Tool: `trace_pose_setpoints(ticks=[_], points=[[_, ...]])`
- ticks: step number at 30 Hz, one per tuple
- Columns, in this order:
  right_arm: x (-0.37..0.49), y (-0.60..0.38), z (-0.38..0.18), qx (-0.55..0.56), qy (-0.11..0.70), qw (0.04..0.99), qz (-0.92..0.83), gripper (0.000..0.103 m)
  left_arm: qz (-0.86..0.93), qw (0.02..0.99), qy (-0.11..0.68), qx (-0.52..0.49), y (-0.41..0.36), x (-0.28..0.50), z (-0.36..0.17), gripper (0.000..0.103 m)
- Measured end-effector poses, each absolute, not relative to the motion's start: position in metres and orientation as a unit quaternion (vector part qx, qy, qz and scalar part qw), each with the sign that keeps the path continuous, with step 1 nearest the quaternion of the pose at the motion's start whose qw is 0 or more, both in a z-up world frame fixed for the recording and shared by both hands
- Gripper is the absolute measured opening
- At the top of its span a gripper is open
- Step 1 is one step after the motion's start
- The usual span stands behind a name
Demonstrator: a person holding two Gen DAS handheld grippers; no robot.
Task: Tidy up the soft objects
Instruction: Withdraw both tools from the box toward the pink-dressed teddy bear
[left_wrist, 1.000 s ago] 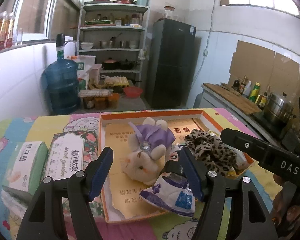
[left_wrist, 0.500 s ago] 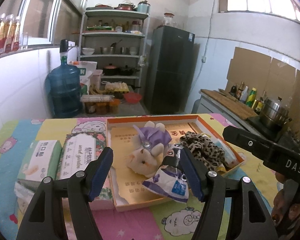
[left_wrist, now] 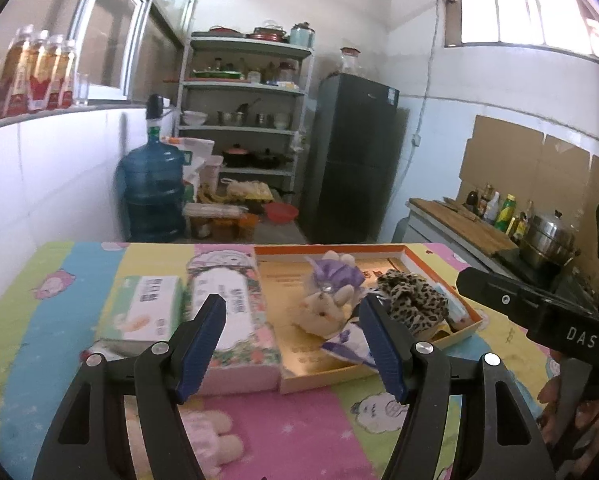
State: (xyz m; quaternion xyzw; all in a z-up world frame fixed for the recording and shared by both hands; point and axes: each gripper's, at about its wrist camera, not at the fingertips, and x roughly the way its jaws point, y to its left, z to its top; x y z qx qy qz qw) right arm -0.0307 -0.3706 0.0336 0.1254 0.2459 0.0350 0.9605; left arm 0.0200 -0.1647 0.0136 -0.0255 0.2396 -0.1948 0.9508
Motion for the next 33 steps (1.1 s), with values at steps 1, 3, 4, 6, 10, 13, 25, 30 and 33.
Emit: trace_pose_setpoints(ticks=[1, 3, 4, 6, 10, 13, 25, 30, 33], points=[[-0.033, -0.368, 0.033, 0.124, 0.247, 0.960, 0.035, 0.072, -0.192, 0.952, 0.238, -0.025, -0.162, 0.016, 0.015, 0.071], [-0.036, -0.362, 0.034, 0.122, 0.249, 0.960, 0.035, 0.072, -0.185, 0.954, 0.233, -0.026, -0.150, 0.010, 0.017, 0.071], [-0.038, -0.358, 0.034, 0.120, 0.250, 0.960, 0.036, 0.072, -0.181, 0.956, 0.231, -0.028, -0.143, 0.007, 0.018, 0.071], [-0.041, -0.352, 0.035, 0.116, 0.250, 0.960, 0.037, 0.072, -0.174, 0.958, 0.226, -0.032, -0.131, 0.001, 0.020, 0.071], [-0.047, -0.334, 0.034, 0.106, 0.252, 0.961, 0.039, 0.079, -0.154, 0.963, 0.216, -0.037, -0.103, -0.011, 0.022, 0.071], [-0.049, -0.322, 0.032, 0.102, 0.256, 0.960, 0.046, 0.081, -0.142, 0.965, 0.216, -0.040, -0.084, -0.015, 0.022, 0.071], [-0.052, -0.266, 0.022, 0.076, 0.274, 0.955, 0.089, 0.081, -0.101, 0.968, 0.224, -0.056, -0.019, -0.032, 0.006, 0.071], [-0.050, -0.241, 0.016, 0.056, 0.284, 0.950, 0.117, 0.081, -0.091, 0.965, 0.236, -0.067, -0.001, -0.031, -0.006, 0.071], [-0.044, -0.224, 0.006, 0.048, 0.303, 0.940, 0.148, 0.081, -0.089, 0.963, 0.242, -0.071, 0.006, -0.030, -0.011, 0.071]])
